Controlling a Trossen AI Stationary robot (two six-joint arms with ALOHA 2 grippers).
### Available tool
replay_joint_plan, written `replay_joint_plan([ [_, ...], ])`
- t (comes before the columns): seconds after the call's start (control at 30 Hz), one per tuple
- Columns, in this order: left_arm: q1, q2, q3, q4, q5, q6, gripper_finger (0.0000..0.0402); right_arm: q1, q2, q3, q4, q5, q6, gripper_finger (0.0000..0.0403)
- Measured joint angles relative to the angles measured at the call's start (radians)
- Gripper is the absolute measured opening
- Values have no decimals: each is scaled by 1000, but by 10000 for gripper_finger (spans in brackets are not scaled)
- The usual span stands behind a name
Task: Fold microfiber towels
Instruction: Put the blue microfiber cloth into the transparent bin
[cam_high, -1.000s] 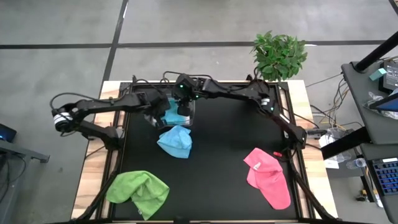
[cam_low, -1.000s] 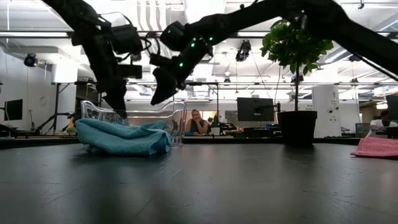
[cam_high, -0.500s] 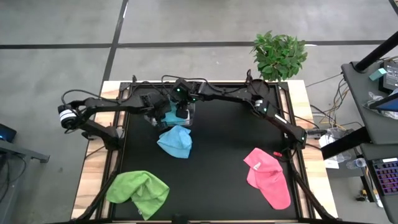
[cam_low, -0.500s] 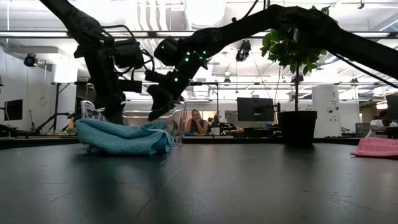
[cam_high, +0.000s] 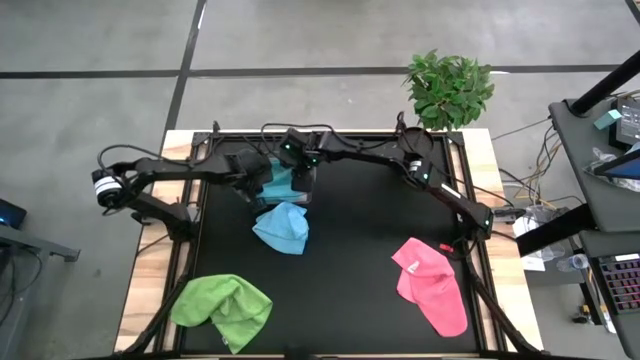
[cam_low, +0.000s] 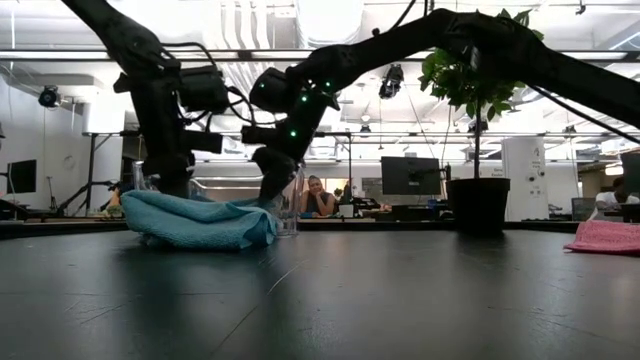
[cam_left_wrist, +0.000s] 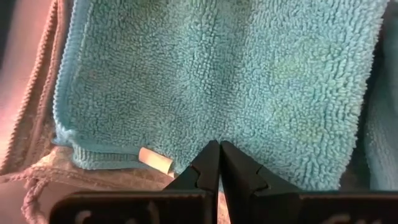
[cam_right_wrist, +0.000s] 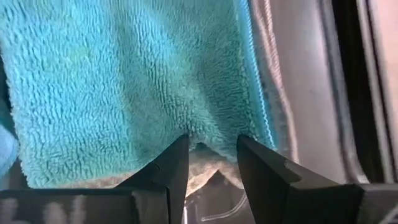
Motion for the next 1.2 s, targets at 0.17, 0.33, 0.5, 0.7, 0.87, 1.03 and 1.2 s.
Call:
replay_joint_plan([
  [0.17, 0, -46, 23, -10, 1, 0, 0, 1, -19, 13, 4, -6, -1, 128],
  [0.33, 0, -109, 29, -10, 64, 0, 0, 4, -31, 14, 21, -98, 27, 128],
  [0.5, -1, -119, -3, -10, 196, -18, 0, 15, -28, 6, 59, -245, 62, 128],
  [0.7, -2, -72, -38, -9, 209, -39, 0, 29, -27, -14, 75, -254, 69, 128],
  [0.87, -3, -56, -36, -6, 212, -45, 0, 23, -26, -26, 73, -223, 78, 128],
  [1.03, -2, -85, -16, -9, 200, -44, 0, 9, -26, -26, 80, -214, 79, 128],
  [1.2, 0, -108, -2, -2, 121, -18, 0, 7, -28, -51, 175, -221, 69, 127],
])
